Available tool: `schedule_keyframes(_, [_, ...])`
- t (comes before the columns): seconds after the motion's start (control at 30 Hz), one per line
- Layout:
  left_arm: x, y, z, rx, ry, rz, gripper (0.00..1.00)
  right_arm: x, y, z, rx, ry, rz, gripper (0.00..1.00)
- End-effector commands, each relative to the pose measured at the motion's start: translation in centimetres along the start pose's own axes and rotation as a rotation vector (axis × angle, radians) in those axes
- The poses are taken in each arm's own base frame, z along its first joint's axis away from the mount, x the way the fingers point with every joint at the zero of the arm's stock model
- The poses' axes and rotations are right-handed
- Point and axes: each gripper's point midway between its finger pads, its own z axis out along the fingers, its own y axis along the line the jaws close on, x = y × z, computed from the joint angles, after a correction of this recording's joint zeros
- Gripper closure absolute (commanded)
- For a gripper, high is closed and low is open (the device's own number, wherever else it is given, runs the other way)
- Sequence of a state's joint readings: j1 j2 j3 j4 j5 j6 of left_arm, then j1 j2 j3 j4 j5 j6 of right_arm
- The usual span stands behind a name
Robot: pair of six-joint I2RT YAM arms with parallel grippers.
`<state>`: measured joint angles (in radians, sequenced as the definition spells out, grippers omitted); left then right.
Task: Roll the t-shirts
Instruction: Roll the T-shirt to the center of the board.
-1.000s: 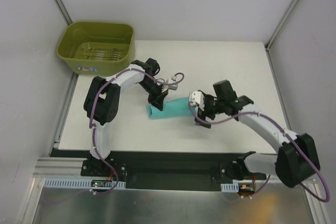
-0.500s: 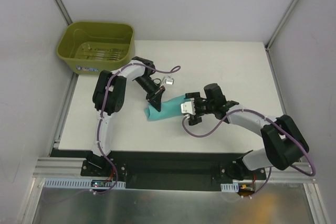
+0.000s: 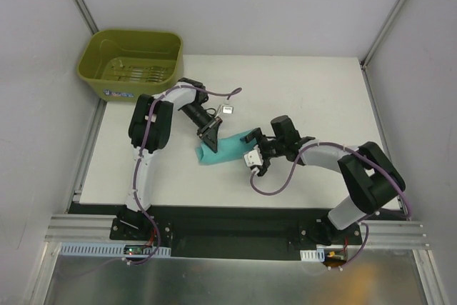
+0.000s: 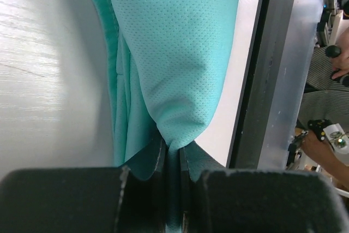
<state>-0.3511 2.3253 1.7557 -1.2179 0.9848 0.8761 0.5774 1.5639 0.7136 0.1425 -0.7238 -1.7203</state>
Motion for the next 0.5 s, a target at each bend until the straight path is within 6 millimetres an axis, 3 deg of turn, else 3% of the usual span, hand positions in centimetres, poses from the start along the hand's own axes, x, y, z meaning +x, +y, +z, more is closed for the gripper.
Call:
schedule_keyframes(0.0, [-0.9,-0.1,-0.8,0.037,-0.046,-0.055,1.0,-1.4,0.2,1.0,0.016,-0.099,-0.174,0.01])
schedule_keyframes(0.2, [-0.9,0.2,-1.0,0.041,-0.06,-0.072,1.0,-0.2,2.5,2.3,-0.037,-0.059,-0.197,0.04])
schedule_keyframes(0.33, [-0.9,0.2,-1.0,0.043,-0.06,-0.075,1.0,1.4,1.5,3.0,0.017,0.013,-0.183,0.04])
schedule_keyframes(0.47, [-0.9,0.2,-1.0,0.043,-0.06,-0.075,0.99,2.3,1.0,3.6,0.023,0.044,-0.185,0.11])
